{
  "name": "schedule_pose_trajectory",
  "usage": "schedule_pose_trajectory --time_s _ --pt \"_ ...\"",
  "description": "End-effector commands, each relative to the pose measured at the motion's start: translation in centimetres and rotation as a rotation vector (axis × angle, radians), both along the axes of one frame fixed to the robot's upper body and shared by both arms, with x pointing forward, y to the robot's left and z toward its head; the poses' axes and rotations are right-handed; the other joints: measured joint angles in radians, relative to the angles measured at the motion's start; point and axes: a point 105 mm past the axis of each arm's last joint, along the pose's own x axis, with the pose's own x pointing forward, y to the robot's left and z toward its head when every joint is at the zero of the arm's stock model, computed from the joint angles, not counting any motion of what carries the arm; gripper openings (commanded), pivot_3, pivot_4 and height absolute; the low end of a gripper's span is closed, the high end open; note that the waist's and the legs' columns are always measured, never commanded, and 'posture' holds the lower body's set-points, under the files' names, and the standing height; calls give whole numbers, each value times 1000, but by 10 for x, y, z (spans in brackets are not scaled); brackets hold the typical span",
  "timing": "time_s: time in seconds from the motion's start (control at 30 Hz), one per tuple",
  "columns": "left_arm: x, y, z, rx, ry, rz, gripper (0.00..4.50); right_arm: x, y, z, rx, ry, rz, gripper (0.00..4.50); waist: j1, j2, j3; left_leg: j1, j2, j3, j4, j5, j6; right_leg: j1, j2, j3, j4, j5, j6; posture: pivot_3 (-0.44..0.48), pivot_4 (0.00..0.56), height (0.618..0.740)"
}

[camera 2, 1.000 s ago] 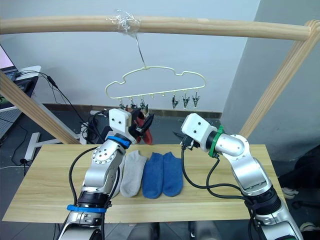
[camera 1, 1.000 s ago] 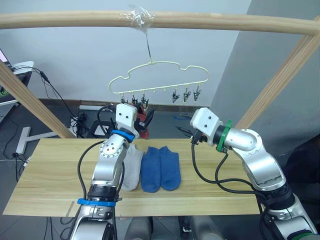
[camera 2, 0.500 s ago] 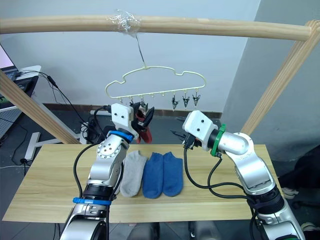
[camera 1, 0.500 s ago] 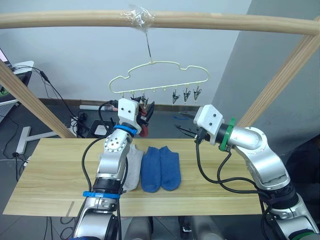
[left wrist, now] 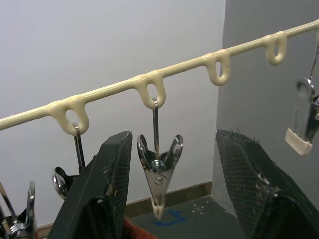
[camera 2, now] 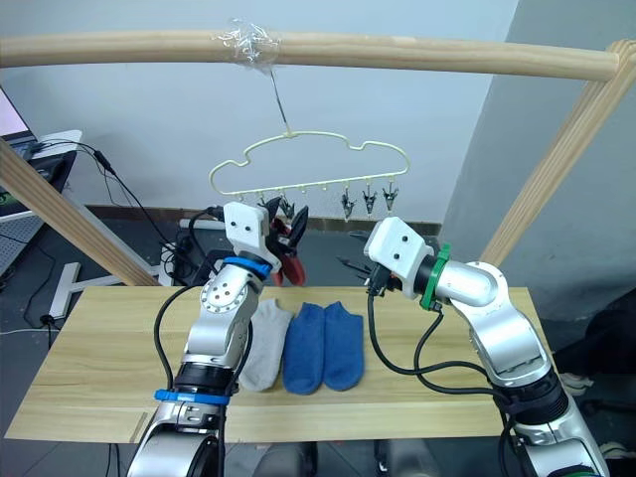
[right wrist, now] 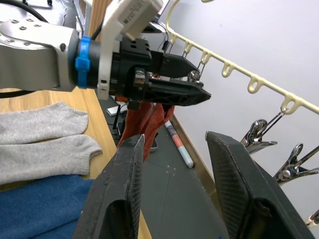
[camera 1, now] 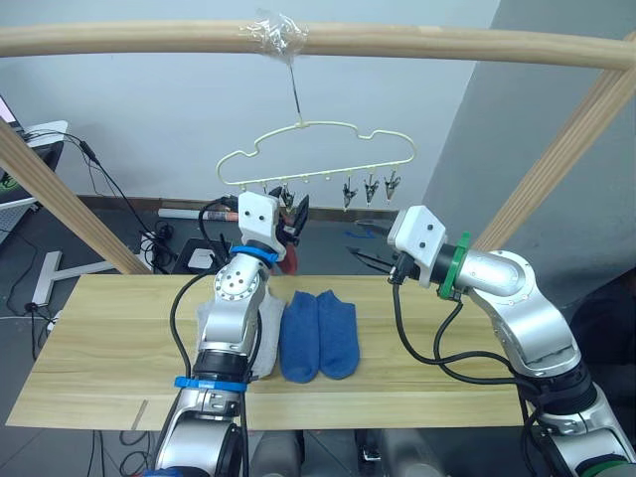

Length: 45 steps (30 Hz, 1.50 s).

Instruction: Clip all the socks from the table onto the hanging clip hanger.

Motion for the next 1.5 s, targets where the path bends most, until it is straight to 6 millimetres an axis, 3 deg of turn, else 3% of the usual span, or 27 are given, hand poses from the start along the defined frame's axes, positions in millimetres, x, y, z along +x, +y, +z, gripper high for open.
schedule_pose_trajectory --time_s 0.03,0.23,0.33,0.5,0.6,0.77,0.8,0.9,1.0,1.07,1.1,1.2,1.5 --pt "2 -3 12 -4 -50 12 2775 -7 2 14 11 -52 32 2017 0 0 0 0 0 0 0 0 0 0 0 0 0 0 0 -51 213 701" --pt "5 -4 11 -12 -45 31 2775 -7 2 15 9 -53 31 2017 0 0 0 0 0 0 0 0 0 0 0 0 0 0 0 -52 212 701" --pt "5 -6 13 -14 -55 30 2205 -7 1 16 8 -56 30 2070 0 0 0 0 0 0 0 0 0 0 0 0 0 0 0 -52 212 701" --pt "6 -4 15 -12 -61 43 653 -7 0 15 4 -53 29 2070 0 0 0 0 0 0 0 0 0 0 0 0 0 0 0 -54 210 701" --pt "6 -3 14 -2 -60 45 223 -7 0 13 2 -46 28 2070 0 0 0 0 0 0 0 0 0 0 0 0 0 0 0 -55 212 701" --pt "5 -4 14 -3 -61 37 75 -7 0 5 -16 -22 23 2070 0 0 0 0 0 0 0 0 0 0 0 0 0 0 0 -53 211 701" --pt "5 -4 14 -3 -61 34 75 -5 -1 0 -24 -5 5 2070 0 0 0 0 0 0 0 0 0 0 0 0 0 0 0 -53 211 701" --pt "4 -3 15 -26 -40 -4 75 6 -3 -33 -35 110 -118 2625 0 0 0 0 0 0 0 0 0 0 0 -1 0 0 0 -55 207 701" --pt "4 2 19 -64 -4 -48 75 0 9 -75 -128 150 -128 3677 -1 0 0 0 1 0 0 0 0 0 0 -1 0 0 0 -56 205 701" --pt "4 4 21 -86 7 -66 75 -1 14 -90 -206 123 -118 4382 -2 0 0 0 1 1 0 0 0 0 0 0 0 0 0 -56 205 701" --pt "3 5 22 -86 18 -98 75 1 17 -102 -220 152 -133 4500 -3 0 0 0 0 1 0 0 0 0 0 0 0 0 0 -59 209 701" --pt "-1 6 21 -66 61 -177 75 12 24 -130 -216 230 -209 4500 -4 0 0 1 1 1 0 0 0 0 0 1 0 0 0 -58 210 701" --pt "-6 -1 19 -74 146 -293 74 35 43 -167 -194 329 -277 4500 -3 0 0 1 1 1 0 0 0 0 1 2 0 0 0 -58 215 701"
